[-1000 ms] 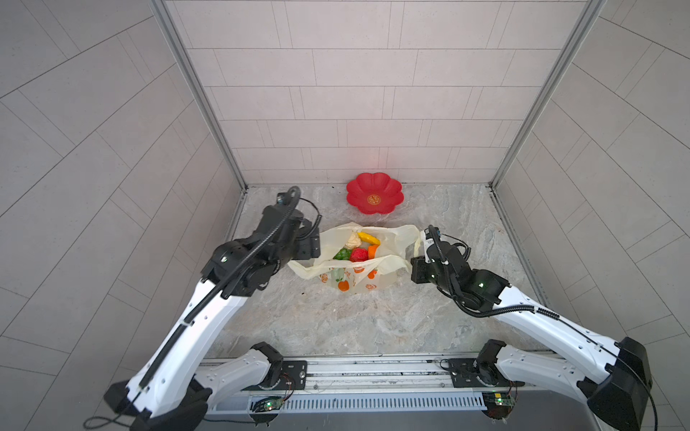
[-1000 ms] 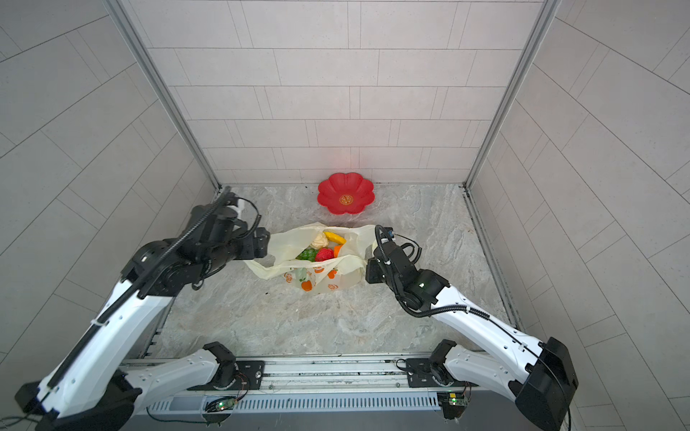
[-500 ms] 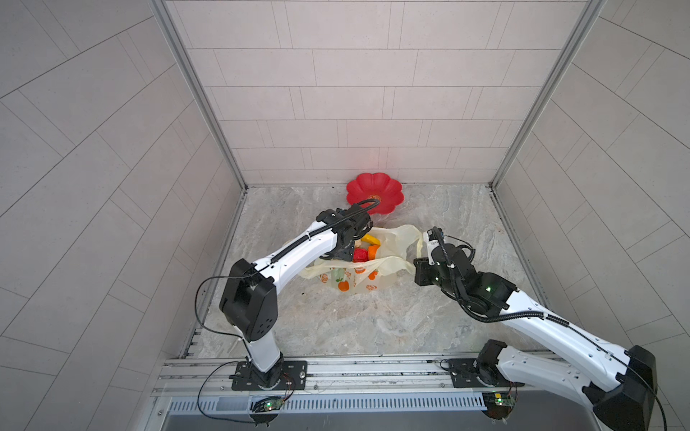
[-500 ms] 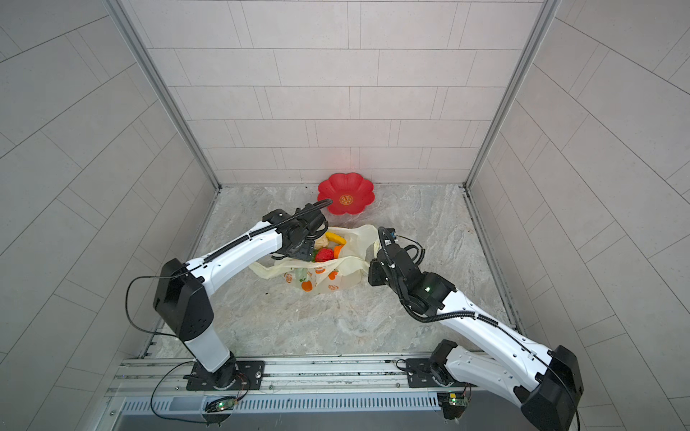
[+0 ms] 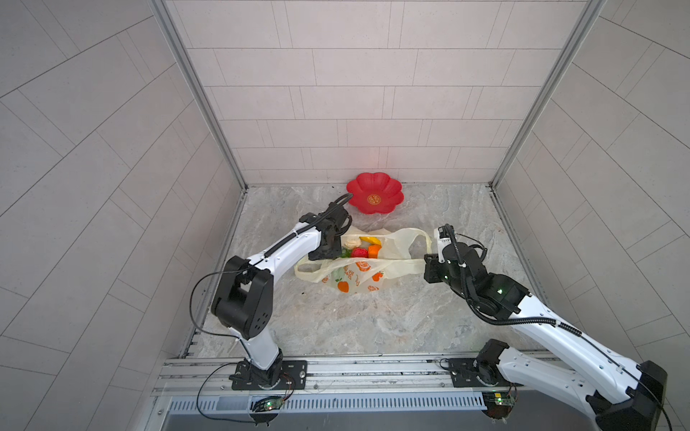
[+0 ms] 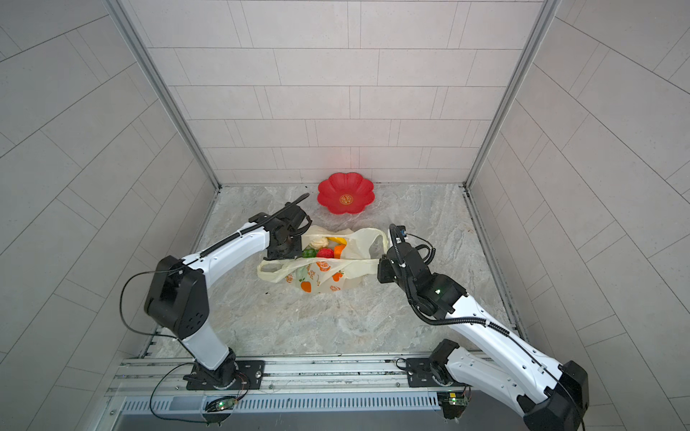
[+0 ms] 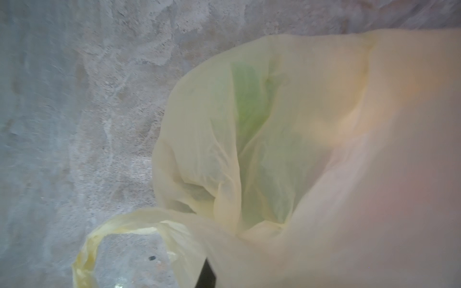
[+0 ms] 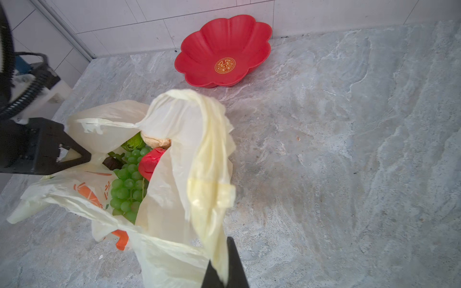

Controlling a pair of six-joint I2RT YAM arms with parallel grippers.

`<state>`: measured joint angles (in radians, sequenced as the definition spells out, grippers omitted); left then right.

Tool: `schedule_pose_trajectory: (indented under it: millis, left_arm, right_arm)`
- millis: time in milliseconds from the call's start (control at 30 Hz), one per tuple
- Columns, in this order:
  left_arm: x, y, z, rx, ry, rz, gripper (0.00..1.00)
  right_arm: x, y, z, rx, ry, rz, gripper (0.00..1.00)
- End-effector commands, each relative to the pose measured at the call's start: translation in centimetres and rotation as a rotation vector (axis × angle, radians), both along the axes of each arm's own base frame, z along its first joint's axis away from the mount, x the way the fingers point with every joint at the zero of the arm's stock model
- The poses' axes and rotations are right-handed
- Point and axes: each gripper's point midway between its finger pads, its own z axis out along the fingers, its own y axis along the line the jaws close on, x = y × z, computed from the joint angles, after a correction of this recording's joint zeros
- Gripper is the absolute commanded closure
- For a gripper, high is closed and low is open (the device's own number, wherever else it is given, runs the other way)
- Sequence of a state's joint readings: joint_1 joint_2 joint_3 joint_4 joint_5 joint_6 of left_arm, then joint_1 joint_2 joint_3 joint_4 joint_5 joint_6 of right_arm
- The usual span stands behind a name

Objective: Take fruits out of the plastic bag
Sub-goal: Spread open the plastic bag at the center of the table.

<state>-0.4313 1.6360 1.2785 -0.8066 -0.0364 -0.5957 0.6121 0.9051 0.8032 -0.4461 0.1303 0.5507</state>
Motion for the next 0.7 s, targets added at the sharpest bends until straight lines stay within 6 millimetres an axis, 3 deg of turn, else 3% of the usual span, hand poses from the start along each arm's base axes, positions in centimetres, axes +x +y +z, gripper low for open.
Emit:
schedule_pose_trajectory:
  millis: [0, 67, 167, 367, 433, 500, 533, 667]
  left_arm:
    - [0.6, -0.7, 4.6, -0.219, -0.133, 0.043, 0.96]
    - [0.6, 0.0, 6.1, -0.315, -0.185, 0.074, 0.98]
    - [0.4, 0.9, 6.8, -0.444, -0.222, 0.123, 0.99]
    - [-0.7, 1.3, 5.5, -0.443, -0.216, 0.118, 1.00]
    - [-1.0, 1.2, 5.1, -0.449, -0.208, 0.109, 1.00]
    - [-1.4, 1.4, 4.5, -0.425, -0.199, 0.100, 1.00]
    - [-1.5, 1.5, 4.3, -0.410, -0.194, 0.097, 1.00]
    - [-2.1, 1.0, 3.8, -0.362, -0.183, 0.056, 1.00]
  right_arm:
    - [0.3, -0.7, -0.2, 0.042, 0.026, 0.017, 1.00]
    - [0.8, -1.1, -0.9, 0.076, 0.042, 0.007, 1.00]
    - [1.2, -1.6, -2.8, 0.099, 0.074, -0.012, 1.00]
    - [0.5, -2.0, -9.8, 0.086, 0.215, -0.062, 1.00]
    - [0.5, -2.6, -10.8, 0.055, 0.246, -0.090, 1.00]
    - [0.5, -3.0, -10.3, 0.026, 0.252, -0.092, 1.00]
    - [0.8, -2.8, -8.9, 0.026, 0.233, -0.081, 1.00]
    - [0.8, -2.4, -4.3, 0.007, 0.157, -0.028, 0.61]
